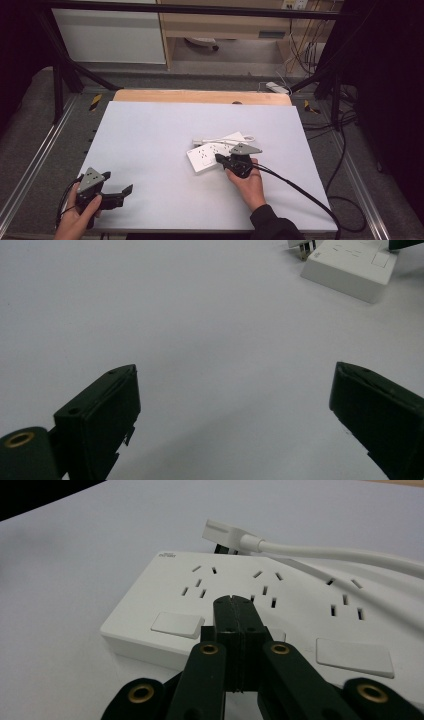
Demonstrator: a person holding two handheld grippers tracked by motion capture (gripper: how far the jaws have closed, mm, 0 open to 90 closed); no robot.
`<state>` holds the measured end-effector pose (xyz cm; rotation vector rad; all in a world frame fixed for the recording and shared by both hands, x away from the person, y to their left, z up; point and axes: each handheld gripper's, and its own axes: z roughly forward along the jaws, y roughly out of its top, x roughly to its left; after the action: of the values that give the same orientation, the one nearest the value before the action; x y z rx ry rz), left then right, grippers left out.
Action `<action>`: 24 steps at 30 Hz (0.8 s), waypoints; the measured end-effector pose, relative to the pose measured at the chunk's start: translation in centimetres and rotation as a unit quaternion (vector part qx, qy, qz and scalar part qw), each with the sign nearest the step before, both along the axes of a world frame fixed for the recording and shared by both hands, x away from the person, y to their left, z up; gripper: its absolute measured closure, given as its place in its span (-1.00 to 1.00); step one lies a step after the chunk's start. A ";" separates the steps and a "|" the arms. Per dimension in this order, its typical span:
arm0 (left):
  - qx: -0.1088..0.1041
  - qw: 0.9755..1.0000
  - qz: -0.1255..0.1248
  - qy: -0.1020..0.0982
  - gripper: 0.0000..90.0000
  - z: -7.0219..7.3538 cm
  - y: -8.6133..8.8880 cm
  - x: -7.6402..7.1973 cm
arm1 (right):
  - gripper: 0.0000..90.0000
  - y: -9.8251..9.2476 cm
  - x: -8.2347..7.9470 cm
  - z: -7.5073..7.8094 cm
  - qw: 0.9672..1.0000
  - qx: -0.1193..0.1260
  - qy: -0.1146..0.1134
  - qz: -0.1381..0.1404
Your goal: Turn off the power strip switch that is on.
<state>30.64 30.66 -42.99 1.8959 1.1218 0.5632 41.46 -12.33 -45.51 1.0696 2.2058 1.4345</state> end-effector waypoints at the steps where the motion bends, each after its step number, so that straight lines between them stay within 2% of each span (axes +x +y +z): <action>1: 0.000 1.000 0.000 0.000 -0.87 0.0 0.0 0.0 | 1.00 0.0 0.0 0.1 1.000 0.002 0.001 -0.001; 13: 0.000 1.000 -0.001 0.000 -0.86 0.0 0.0 0.0 | 1.00 0.0 0.0 0.0 1.000 0.003 0.004 -0.002; 24: 0.002 1.000 -0.003 0.001 -0.86 0.0 -0.1 0.0 | 1.00 -0.1 0.0 0.5 1.000 0.019 0.002 -0.004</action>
<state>30.63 30.59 -43.01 1.9031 1.1161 0.5602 41.44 -12.39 -45.06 1.0944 2.1825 1.4780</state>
